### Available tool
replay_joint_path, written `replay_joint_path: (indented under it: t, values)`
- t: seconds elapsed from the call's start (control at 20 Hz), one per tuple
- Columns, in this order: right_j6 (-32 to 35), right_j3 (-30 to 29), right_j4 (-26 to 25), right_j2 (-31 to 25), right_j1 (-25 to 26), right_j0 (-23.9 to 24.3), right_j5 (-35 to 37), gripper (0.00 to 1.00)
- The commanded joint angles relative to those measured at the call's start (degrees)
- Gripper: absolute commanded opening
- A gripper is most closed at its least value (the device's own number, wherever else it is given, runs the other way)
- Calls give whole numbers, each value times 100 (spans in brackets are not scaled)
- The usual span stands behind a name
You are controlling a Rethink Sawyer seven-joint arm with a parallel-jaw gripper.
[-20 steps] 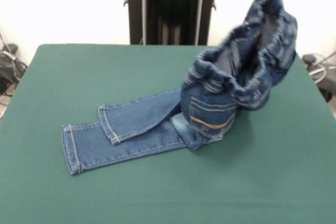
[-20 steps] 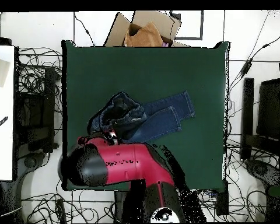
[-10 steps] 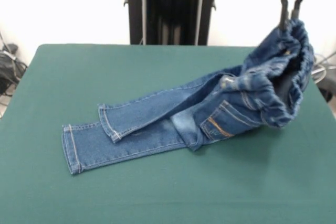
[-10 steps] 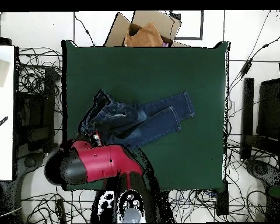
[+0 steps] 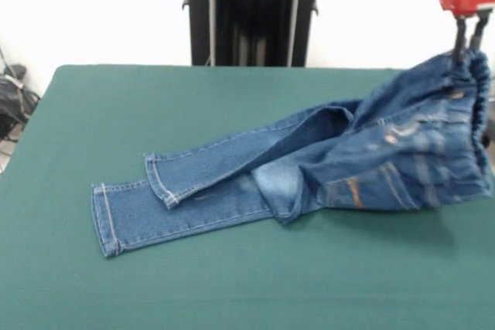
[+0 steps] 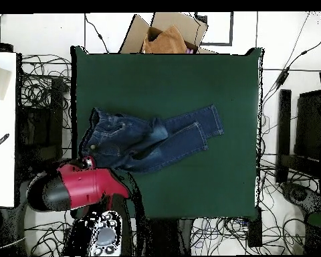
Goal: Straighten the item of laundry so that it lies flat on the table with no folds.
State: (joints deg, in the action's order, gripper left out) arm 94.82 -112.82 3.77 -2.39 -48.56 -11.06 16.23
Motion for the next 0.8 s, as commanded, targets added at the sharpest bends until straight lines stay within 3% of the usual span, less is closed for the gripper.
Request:
replay_joint_path:
  t: [0.05, 0.4, 0.45, 0.8]
  values:
    - [2046, 429, 699, 581, 359, -504, 97, 0]
    - [2234, 626, 1012, 905, 497, -862, 303, 0]
    - [2210, 556, 1091, 895, 486, -844, 187, 100]
    - [2237, 409, 1271, 928, 449, -902, 74, 100]
